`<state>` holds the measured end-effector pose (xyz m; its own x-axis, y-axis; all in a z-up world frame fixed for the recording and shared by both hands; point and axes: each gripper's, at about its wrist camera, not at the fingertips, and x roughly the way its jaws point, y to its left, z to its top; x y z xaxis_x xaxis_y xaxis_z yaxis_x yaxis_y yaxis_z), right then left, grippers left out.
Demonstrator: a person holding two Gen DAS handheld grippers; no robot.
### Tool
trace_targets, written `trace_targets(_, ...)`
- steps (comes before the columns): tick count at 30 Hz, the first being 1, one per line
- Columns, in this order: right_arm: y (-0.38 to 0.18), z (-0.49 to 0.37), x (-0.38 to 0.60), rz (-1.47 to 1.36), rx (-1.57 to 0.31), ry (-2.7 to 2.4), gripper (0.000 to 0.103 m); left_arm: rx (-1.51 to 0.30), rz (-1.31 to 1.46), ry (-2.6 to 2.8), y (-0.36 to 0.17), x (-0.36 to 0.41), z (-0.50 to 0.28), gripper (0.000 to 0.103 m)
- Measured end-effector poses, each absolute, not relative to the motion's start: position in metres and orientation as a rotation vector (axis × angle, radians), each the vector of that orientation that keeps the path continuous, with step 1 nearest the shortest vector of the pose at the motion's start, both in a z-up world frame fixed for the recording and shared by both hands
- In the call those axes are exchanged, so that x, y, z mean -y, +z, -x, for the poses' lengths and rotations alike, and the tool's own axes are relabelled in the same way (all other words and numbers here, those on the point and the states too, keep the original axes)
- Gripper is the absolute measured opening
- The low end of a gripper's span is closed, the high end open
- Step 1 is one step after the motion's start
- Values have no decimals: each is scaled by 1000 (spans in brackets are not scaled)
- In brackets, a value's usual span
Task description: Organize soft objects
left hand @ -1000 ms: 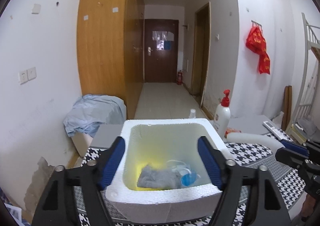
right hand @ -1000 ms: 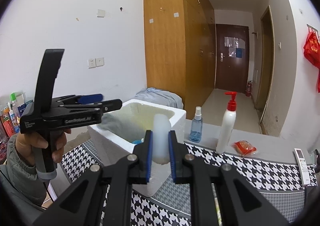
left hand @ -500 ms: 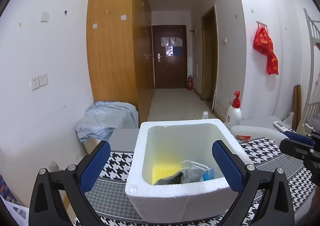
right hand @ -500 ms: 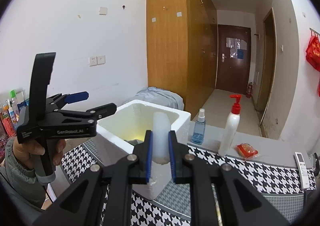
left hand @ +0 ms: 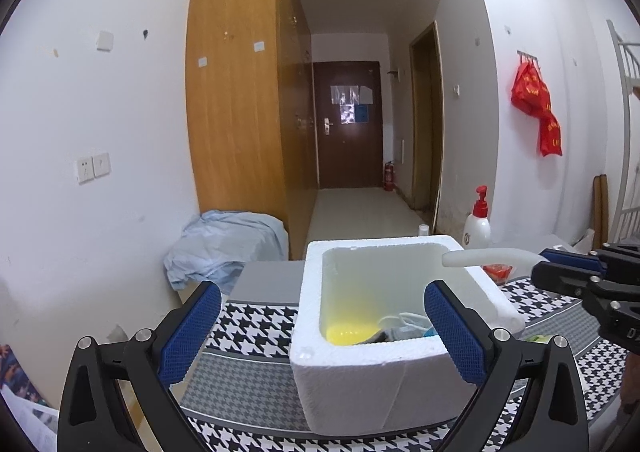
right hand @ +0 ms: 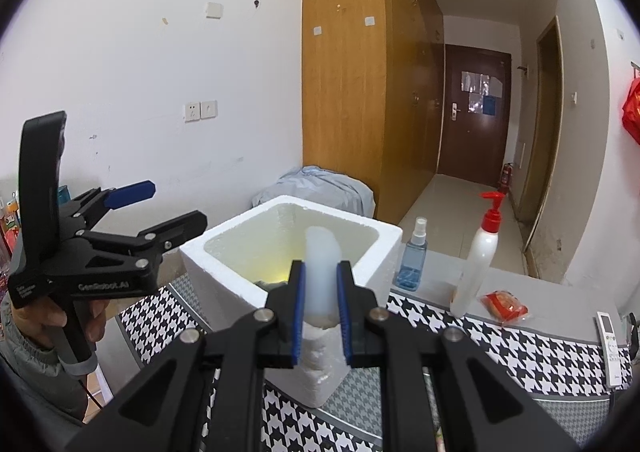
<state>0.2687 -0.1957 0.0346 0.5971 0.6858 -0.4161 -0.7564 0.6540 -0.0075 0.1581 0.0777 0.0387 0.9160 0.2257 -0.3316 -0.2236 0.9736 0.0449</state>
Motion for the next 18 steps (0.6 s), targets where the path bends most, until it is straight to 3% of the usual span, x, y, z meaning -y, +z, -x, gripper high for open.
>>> trace_targets(18, 29, -282, 166, 215, -440, 867, 19, -331, -4, 234, 32, -86, -147, 102)
